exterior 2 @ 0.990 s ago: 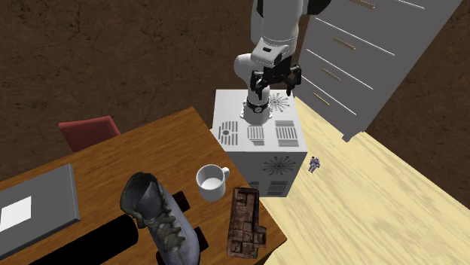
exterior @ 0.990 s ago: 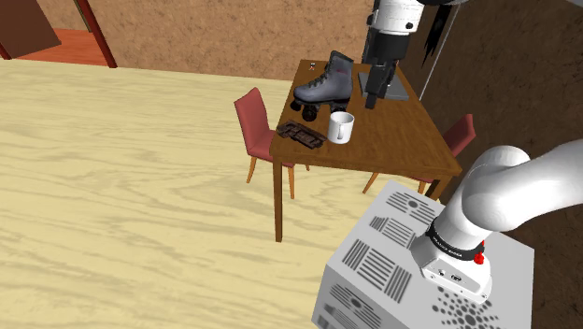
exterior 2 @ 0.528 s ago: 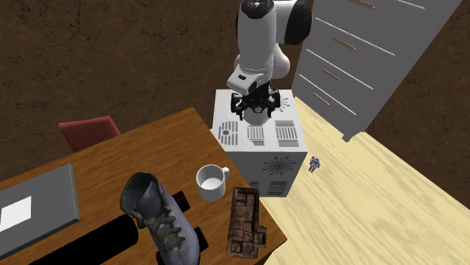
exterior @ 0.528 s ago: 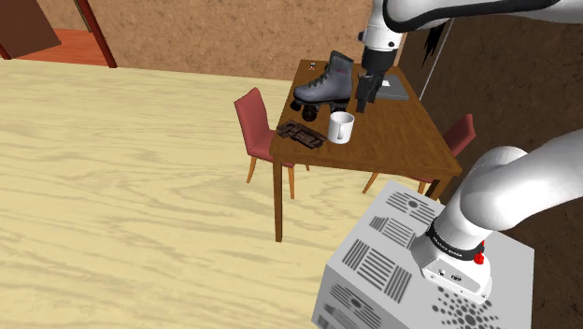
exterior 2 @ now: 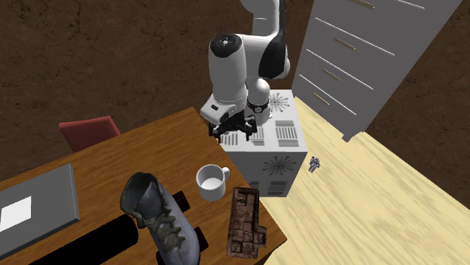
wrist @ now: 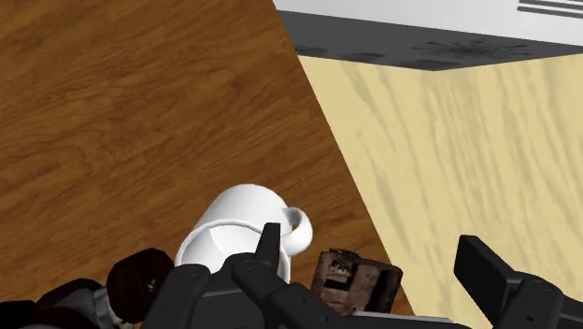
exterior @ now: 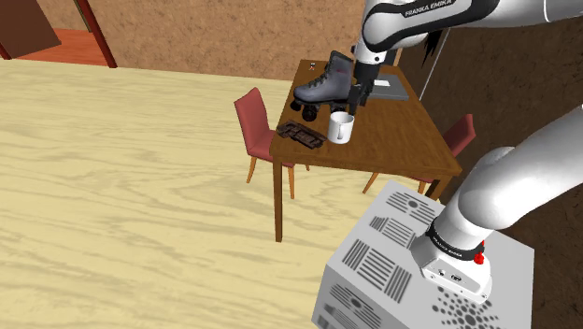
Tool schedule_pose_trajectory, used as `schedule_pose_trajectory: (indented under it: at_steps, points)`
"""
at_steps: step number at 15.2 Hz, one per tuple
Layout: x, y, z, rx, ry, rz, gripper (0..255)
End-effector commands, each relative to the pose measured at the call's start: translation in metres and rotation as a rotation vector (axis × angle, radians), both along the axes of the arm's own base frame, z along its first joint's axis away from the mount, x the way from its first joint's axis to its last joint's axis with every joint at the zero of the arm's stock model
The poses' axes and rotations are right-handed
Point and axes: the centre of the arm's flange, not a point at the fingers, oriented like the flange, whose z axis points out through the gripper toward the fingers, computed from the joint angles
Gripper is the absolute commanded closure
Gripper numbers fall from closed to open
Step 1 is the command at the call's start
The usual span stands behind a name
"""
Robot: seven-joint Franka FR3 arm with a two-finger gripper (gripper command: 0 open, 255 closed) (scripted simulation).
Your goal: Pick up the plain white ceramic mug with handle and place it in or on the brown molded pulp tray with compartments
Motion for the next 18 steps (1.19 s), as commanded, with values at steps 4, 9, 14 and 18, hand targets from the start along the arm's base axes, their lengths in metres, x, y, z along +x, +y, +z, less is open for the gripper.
schedule_pose_trajectory:
  at_steps: [4,9,14,18]
  points:
    - [0.031,-0.044,-0.032,-0.014,-0.010,-0.014,0]
    - [0.061,-0.089,-0.065,-0.026,-0.019,-0.030,0]
    - [0.083,-0.122,-0.094,-0.035,-0.025,-0.040,0]
    - [0.083,-0.122,-0.115,-0.035,-0.025,-0.040,0]
